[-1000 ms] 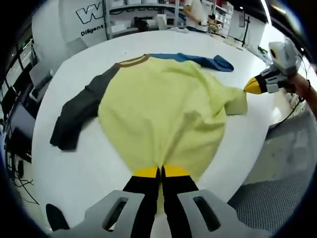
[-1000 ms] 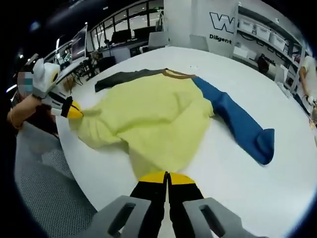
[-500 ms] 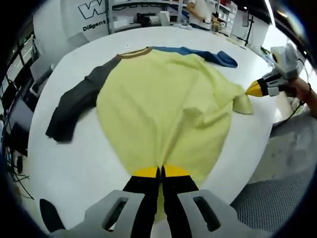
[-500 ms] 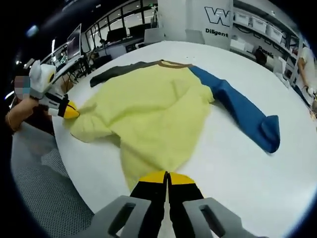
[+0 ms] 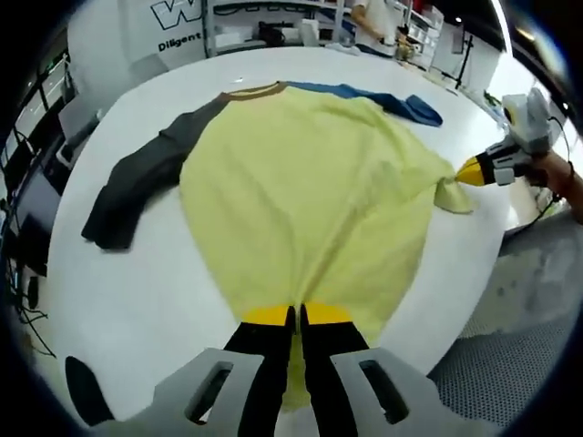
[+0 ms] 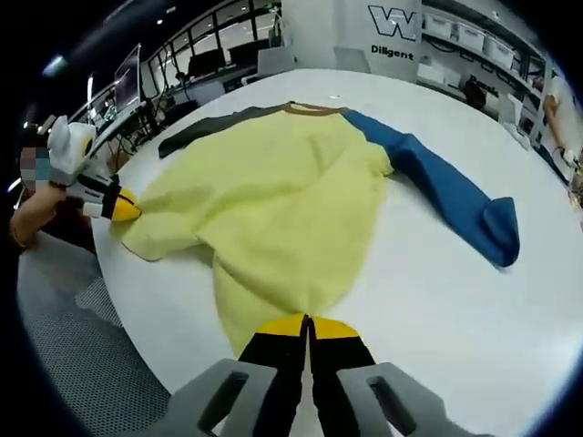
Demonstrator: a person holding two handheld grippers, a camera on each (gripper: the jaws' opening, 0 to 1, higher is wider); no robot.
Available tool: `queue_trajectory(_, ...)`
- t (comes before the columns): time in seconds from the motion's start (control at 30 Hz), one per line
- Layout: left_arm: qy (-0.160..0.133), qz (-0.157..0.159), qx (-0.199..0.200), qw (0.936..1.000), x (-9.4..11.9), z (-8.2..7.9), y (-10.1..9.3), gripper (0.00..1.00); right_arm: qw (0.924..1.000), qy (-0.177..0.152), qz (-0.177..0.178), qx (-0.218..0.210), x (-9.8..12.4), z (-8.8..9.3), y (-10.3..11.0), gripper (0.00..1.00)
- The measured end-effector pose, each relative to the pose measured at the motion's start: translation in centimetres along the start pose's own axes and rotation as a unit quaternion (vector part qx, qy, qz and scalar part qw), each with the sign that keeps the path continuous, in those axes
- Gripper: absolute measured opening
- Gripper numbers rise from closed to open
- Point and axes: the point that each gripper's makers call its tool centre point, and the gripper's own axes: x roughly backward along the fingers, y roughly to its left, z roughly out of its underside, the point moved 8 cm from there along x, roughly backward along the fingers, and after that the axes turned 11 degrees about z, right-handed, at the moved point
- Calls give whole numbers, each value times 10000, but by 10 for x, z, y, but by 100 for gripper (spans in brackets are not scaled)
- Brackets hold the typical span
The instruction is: Fold the garment on the visible template until the final outline fits inside the template.
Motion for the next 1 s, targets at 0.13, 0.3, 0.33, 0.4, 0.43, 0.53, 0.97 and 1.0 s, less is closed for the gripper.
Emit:
queue_trajectory(0.13,-153,-102,99,9998,11,-1,4,21,9996,-177,37,-210,5,-4,0,2)
queue_trajectory(0.3,-290,-159,202,9992,24,-1,8,32,9975,-429,-46,-565,14,-11,4,28)
queue_trajectory(0.33,-295,-166,213,9992,24,-1,8,35,9973,-456,-73,-578,17,-12,5,32)
queue_trajectory(0.4,-297,-192,238,9991,28,0,8,43,9971,-445,-114,-611,19,-14,8,38)
queue_trajectory(0.43,-279,-206,235,9991,29,1,8,46,9971,-443,-117,-613,20,-14,9,43)
queue_trajectory(0.53,-228,-268,194,9992,32,3,7,49,9972,-468,-112,-577,24,-15,12,48)
queue_trajectory(0.97,220,-275,456,9983,35,26,5,38,9985,12,-121,-527,23,4,23,42)
queue_trajectory(1.0,255,-280,451,9983,35,28,5,37,9986,25,-84,-525,22,5,24,41)
